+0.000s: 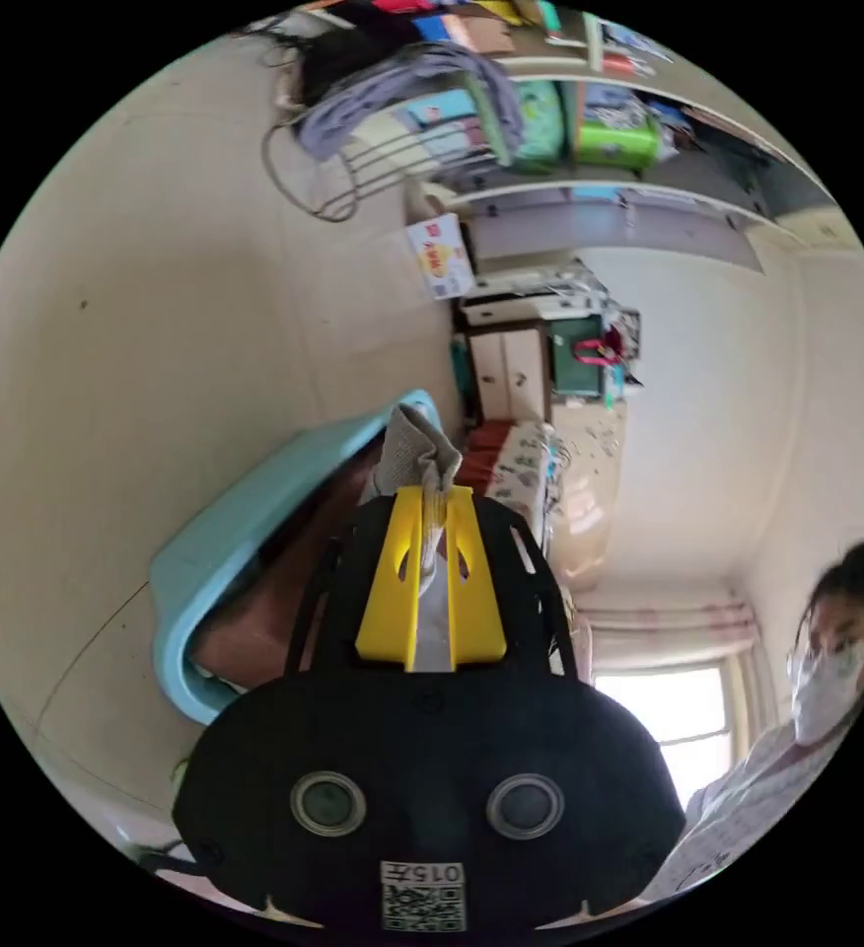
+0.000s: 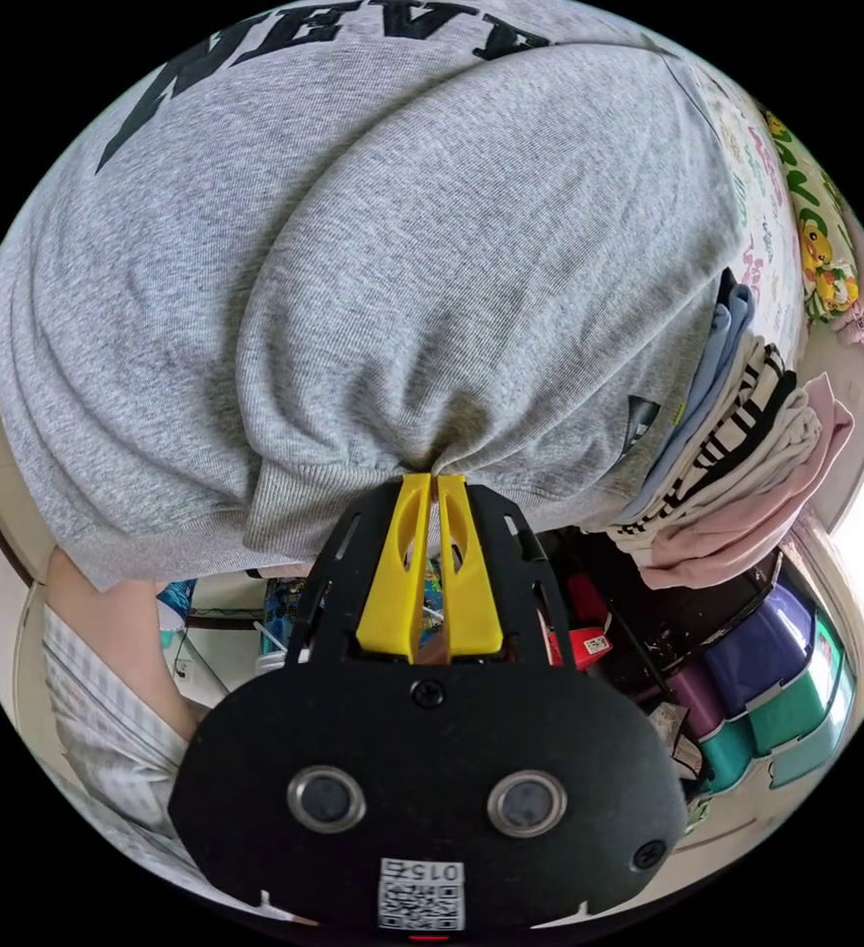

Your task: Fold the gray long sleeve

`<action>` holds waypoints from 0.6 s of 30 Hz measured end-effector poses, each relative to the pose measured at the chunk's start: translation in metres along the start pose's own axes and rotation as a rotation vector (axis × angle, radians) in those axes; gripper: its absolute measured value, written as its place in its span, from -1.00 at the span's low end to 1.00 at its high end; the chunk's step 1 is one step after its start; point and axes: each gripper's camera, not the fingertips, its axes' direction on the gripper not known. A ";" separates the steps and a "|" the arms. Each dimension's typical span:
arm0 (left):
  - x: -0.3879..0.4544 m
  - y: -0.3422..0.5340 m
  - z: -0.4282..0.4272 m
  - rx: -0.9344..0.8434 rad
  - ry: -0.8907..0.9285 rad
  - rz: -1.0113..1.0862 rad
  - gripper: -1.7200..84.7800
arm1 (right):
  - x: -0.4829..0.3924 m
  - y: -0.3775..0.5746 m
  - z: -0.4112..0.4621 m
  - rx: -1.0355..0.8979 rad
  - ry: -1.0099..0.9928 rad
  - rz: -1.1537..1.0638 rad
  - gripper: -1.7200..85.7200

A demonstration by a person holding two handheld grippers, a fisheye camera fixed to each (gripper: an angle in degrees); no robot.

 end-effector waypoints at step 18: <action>0.434 0.341 0.117 -0.479 -0.063 0.709 -0.90 | 0.087 0.003 -0.041 -0.077 -0.134 0.093 -0.96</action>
